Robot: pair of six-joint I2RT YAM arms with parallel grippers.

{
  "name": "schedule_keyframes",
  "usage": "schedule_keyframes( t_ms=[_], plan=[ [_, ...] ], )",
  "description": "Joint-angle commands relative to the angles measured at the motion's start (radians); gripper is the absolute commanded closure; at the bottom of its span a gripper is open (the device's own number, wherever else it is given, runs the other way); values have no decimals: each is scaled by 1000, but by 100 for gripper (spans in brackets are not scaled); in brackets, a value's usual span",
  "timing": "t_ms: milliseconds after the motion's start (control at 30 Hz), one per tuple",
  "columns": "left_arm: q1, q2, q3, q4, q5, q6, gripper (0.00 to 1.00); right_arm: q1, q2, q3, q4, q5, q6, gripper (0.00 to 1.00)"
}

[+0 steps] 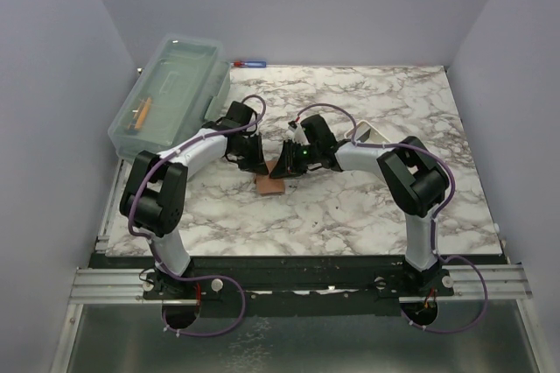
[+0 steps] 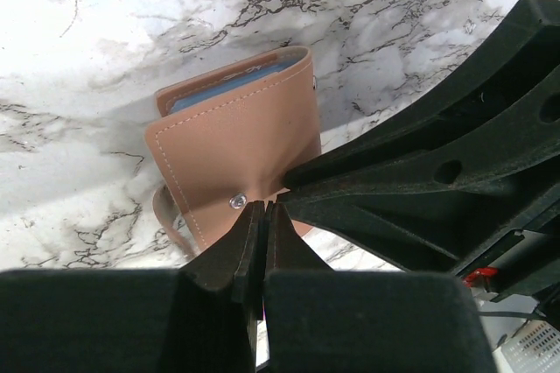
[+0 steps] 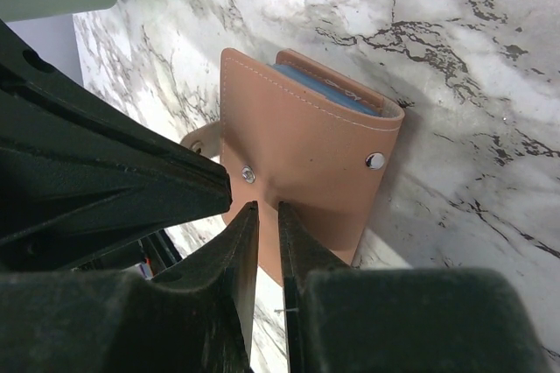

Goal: Put the credit cards into the card holder
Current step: Close the card holder at the center of the board.

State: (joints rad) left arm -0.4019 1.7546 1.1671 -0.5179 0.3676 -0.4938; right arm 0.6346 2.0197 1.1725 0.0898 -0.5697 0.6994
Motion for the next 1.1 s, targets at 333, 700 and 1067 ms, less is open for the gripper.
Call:
schedule_keyframes(
  t_ms=[333,700,1067],
  plan=[
    [-8,-139,11,-109,-168,-15,58,17,49,2,-139,92,-75,79],
    [24,-89,20,-207,-234,-13,49,17,43,-5,-137,87,-80,79],
    [37,-62,2,-172,-197,-13,72,17,39,-5,-139,86,-84,79]
  ],
)
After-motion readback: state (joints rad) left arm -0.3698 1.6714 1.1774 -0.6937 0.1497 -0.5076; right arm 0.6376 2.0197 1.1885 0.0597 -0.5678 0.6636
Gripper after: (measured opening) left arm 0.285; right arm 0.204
